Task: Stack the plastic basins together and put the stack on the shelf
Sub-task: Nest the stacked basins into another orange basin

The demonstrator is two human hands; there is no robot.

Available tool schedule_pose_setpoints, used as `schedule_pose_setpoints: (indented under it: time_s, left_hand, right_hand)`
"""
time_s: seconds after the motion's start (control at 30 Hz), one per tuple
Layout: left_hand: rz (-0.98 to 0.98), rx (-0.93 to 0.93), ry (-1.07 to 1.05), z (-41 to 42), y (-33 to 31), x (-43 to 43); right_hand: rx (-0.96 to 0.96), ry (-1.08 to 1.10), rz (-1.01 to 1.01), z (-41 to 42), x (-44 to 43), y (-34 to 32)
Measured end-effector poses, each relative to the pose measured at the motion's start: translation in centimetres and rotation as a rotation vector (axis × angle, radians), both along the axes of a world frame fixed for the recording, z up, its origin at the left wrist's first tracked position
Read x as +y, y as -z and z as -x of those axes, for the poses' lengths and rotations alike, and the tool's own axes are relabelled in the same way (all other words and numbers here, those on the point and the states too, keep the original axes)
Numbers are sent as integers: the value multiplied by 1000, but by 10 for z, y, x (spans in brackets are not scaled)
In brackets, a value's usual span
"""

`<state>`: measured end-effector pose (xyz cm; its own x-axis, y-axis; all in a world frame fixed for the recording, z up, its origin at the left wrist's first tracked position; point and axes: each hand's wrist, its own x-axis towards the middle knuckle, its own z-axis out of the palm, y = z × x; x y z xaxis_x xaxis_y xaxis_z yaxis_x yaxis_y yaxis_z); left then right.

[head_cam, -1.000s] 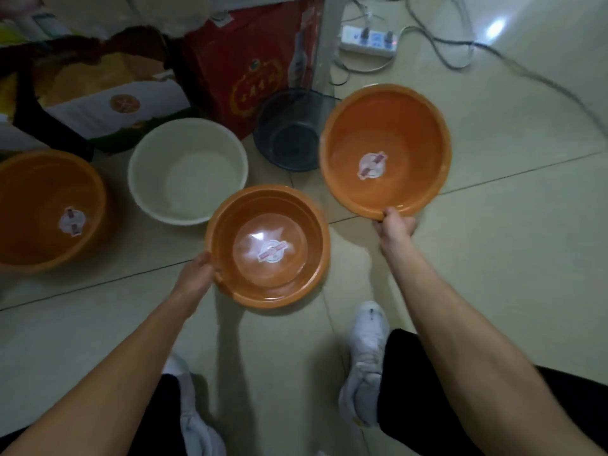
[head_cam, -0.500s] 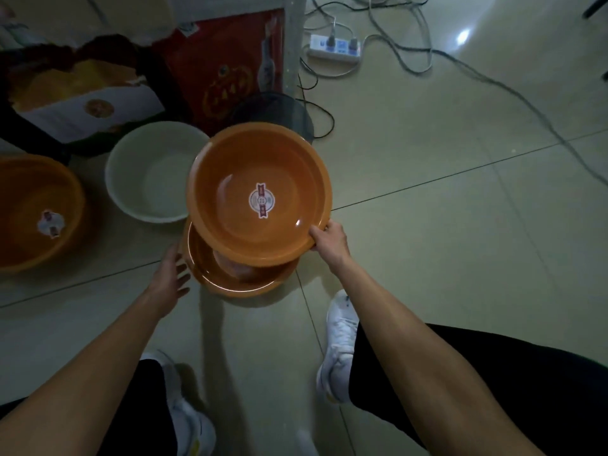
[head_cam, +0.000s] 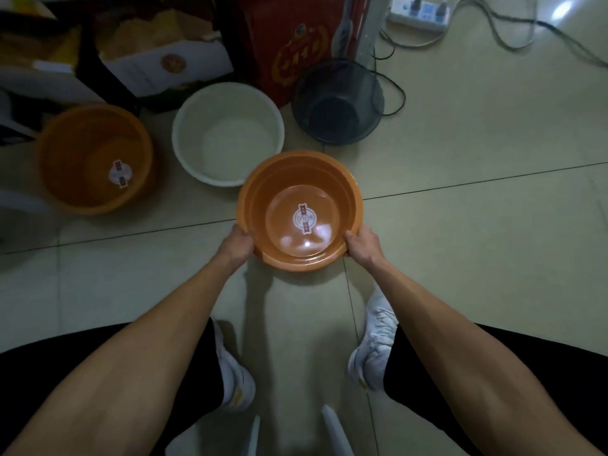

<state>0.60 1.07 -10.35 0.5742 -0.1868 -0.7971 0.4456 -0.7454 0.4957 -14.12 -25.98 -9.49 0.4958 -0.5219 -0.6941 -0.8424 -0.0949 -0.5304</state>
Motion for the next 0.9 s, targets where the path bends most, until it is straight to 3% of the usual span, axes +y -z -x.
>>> schedule_pose_setpoints:
  time_s: [0.2, 0.33, 0.53, 0.9]
  left_hand:
    - [-98, 37, 13, -1, 50, 16]
    - [-156, 30, 5, 5, 20, 5]
    - [-182, 1, -62, 20, -26, -6]
    - [-297, 27, -126, 13, -20, 10]
  right_hand:
    - [196, -113, 173, -19, 10, 6]
    - [284, -168, 256, -31, 11, 9]
    - [382, -245, 228, -49, 13, 28]
    - [307, -373, 278, -82, 16, 26]
